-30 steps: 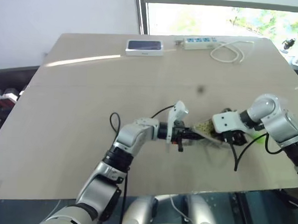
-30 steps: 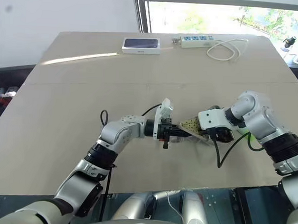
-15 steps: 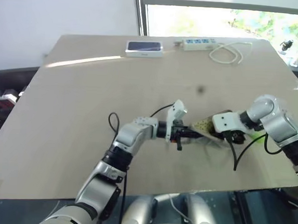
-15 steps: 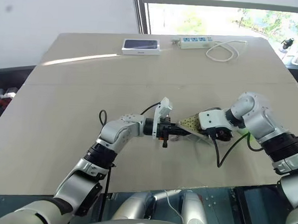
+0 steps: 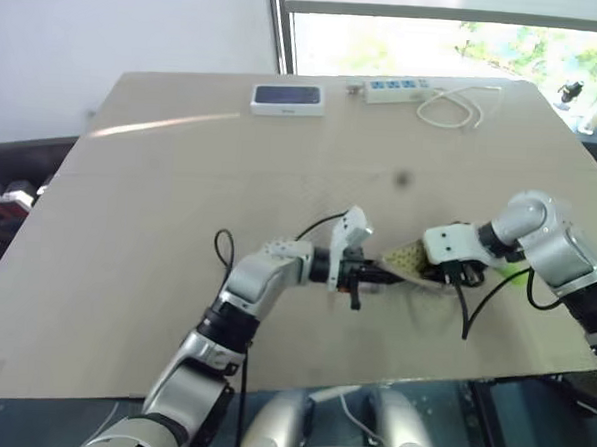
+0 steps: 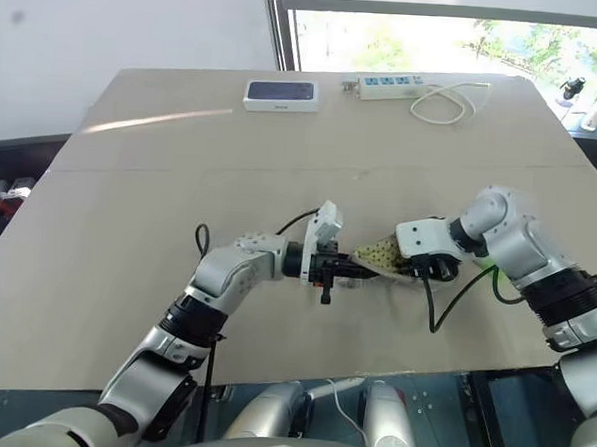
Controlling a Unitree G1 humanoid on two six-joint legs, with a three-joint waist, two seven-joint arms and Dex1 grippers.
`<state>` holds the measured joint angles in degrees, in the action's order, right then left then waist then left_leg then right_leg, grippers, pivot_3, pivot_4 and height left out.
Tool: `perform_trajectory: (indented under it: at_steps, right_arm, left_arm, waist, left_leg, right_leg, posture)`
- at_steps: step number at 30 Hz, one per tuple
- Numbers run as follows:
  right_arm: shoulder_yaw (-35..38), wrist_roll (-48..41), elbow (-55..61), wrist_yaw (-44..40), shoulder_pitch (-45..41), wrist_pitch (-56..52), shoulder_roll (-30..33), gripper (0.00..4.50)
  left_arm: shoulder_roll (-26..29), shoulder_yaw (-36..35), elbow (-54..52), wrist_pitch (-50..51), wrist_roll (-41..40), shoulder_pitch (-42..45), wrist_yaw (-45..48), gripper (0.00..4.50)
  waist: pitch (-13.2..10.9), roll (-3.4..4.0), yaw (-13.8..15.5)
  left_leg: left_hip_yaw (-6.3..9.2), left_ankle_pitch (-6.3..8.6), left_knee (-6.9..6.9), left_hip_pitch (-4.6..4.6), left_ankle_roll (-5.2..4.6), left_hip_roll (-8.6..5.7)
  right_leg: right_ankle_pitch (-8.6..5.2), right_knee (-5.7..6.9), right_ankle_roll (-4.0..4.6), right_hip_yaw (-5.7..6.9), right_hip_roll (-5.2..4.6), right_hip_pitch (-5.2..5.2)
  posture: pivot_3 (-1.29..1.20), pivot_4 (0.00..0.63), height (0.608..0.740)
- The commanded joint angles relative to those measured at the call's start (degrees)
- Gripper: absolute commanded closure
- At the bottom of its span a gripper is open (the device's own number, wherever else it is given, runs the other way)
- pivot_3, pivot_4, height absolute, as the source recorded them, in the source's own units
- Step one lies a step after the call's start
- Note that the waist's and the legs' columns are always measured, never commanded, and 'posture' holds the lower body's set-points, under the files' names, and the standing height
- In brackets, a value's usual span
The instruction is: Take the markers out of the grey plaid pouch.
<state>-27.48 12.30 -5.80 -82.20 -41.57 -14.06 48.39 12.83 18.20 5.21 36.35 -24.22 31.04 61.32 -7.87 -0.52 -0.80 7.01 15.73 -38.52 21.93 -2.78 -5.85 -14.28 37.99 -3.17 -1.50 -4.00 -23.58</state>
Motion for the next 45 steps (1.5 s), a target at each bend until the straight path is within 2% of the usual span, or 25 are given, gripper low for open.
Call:
perform_trajectory:
  at_steps: [1,10,24,29,35,37,38,42,45]
  right_arm:
    - [4.26,-0.37,5.14,2.07,0.96,-3.47,1.47,3.78]
    - [9.59,-3.96,15.01,1.84,5.59,-5.38,6.81,3.78]
    - [18.76,-15.38,18.70,6.86,7.48,-10.39,5.47,3.78]
    - [16.01,-12.09,18.84,7.81,9.68,-7.30,8.10,3.78]
    - [10.09,-6.43,14.78,8.96,7.66,-7.26,6.59,3.78]
    - [8.91,-5.57,13.20,8.80,6.62,-6.90,6.03,2.78]
    - [8.43,-5.00,12.60,8.96,6.07,-6.89,5.70,2.62]
    - [5.64,-2.75,11.35,7.01,4.67,-6.49,5.99,0.87]
    - [3.64,-2.32,10.66,5.46,4.38,-6.09,5.69,0.87]
  left_arm:
    - [1.25,1.05,-4.19,-1.48,0.32,-0.74,1.24,4.50]
    - [1.00,-1.67,-1.06,-8.06,3.58,0.55,-3.84,4.50]
    - [3.38,0.06,-2.69,-10.42,5.34,-0.91,-1.84,4.50]
    - [3.21,-0.63,-2.70,-9.48,4.54,-0.88,-2.10,4.50]
    - [0.65,-4.37,-1.14,-1.19,-1.56,0.91,-2.56,4.50]
    - [0.83,-4.20,-1.70,0.72,-2.71,1.24,-1.41,4.50]
    - [1.09,-3.98,-2.17,1.60,-3.27,1.31,-0.76,4.50]
    - [1.96,-3.08,-3.25,3.51,-4.34,1.35,1.10,4.50]
    - [2.17,-2.30,-3.48,3.91,-4.36,1.13,1.60,4.50]
  waist:
    - [-0.01,0.02,0.05]
    - [-0.05,0.04,0.85]
    - [-0.05,0.04,1.03]
    - [-0.06,0.04,1.48]
    - [-0.06,0.04,1.43]
    - [-0.06,0.04,1.42]
    - [-0.06,0.04,1.35]
    - [-0.06,0.04,1.35]
    - [-0.06,0.04,1.41]
  left_leg:
    - [0.00,0.00,0.00,0.03,0.00,0.00]
    - [0.03,0.00,0.12,0.17,0.00,-0.01]
    - [0.00,0.00,0.14,0.14,-0.01,0.00]
    - [0.00,0.00,0.14,0.15,-0.01,0.00]
    - [-0.02,0.00,0.14,0.14,-0.01,0.00]
    - [-0.02,0.00,0.14,0.14,-0.01,0.00]
    - [-0.02,0.00,0.14,0.14,-0.01,0.00]
    - [-0.01,0.00,0.16,0.14,0.00,0.00]
    - [-0.02,0.00,0.16,0.15,0.00,0.00]
  right_leg:
    - [0.00,0.00,0.00,0.00,0.00,-0.05]
    - [0.00,-0.15,0.00,0.05,-0.03,-0.15]
    - [0.00,-0.14,0.00,0.01,-0.02,-0.15]
    - [0.00,-0.14,0.00,0.02,-0.02,-0.15]
    - [-0.01,-0.13,0.00,0.01,-0.01,-0.16]
    - [-0.01,-0.13,0.00,0.01,-0.01,-0.16]
    - [-0.01,-0.13,0.00,0.01,-0.01,-0.16]
    - [-0.01,-0.13,0.00,0.02,-0.01,-0.18]
    - [-0.01,-0.15,0.00,0.02,-0.01,-0.17]
  posture:
    - [0.00,0.150,0.740]
    - [0.00,0.150,0.740]
    - [0.00,0.150,0.740]
    - [0.00,0.150,0.740]
    - [0.00,0.150,0.740]
    - [0.00,0.150,0.740]
    - [0.00,0.150,0.740]
    - [0.00,0.150,0.740]
    - [0.00,0.150,0.740]
